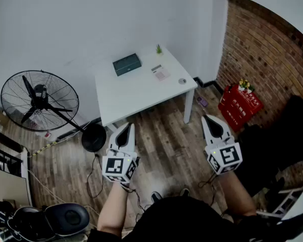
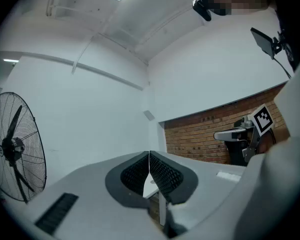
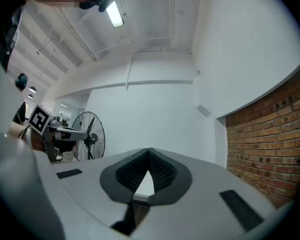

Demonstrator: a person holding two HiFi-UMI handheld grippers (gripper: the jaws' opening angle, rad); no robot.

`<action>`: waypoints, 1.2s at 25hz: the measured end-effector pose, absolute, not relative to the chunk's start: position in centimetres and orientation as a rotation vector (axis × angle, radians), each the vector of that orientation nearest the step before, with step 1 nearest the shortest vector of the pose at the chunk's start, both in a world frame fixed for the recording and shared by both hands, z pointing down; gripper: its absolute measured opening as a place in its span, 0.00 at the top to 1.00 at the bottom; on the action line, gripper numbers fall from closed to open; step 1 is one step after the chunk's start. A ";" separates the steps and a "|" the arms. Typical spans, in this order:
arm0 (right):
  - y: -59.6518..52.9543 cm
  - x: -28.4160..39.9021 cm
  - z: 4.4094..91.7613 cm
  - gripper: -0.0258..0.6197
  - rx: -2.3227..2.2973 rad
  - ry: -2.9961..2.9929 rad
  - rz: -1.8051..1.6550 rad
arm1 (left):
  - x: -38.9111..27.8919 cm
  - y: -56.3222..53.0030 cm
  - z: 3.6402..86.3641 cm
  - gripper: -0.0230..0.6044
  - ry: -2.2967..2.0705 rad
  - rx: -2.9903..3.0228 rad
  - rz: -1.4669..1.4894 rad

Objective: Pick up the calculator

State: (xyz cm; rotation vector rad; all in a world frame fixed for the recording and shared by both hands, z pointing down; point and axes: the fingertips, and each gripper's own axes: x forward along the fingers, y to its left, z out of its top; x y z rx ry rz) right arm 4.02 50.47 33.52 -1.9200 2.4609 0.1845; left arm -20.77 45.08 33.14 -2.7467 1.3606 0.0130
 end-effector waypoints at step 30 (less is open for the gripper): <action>43.2 9.2 36.6 0.73 -1.990 2.416 0.057 | -17.4 37.2 38.7 0.59 1.398 -2.871 0.016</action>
